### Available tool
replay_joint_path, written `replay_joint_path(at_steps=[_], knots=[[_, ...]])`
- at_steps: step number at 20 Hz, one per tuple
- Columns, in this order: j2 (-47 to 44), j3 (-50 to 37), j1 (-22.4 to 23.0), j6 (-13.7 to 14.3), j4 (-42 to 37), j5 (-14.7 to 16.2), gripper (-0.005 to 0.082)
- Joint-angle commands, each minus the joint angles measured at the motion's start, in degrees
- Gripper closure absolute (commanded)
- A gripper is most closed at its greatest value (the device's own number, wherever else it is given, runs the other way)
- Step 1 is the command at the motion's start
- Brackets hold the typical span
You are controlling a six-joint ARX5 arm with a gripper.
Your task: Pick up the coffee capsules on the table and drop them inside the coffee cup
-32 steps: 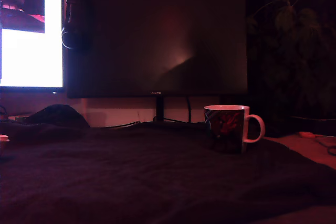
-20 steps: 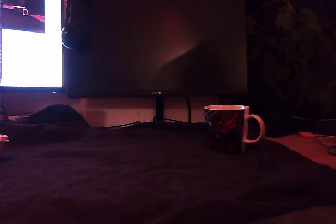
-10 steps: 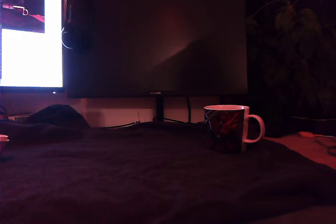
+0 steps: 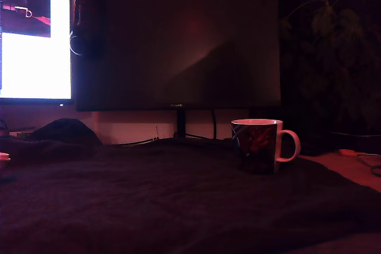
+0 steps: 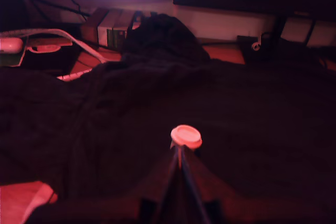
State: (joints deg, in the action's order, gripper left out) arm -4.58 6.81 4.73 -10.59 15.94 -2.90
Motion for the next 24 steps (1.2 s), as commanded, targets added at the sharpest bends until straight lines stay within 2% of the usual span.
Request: replay_joint_path(at_steps=[1,3,4,24], knots=[[0.07,-1.25,-0.22,-0.42,-0.35,1.22,0.0472],[0.07,-2.14,-0.22,0.17,0.11,2.71,0.0219],[0.07,-2.78,-0.24,0.55,0.39,2.86,0.0185],[-0.17,-4.61,-0.24,2.51,-2.75,3.93,0.0183]])
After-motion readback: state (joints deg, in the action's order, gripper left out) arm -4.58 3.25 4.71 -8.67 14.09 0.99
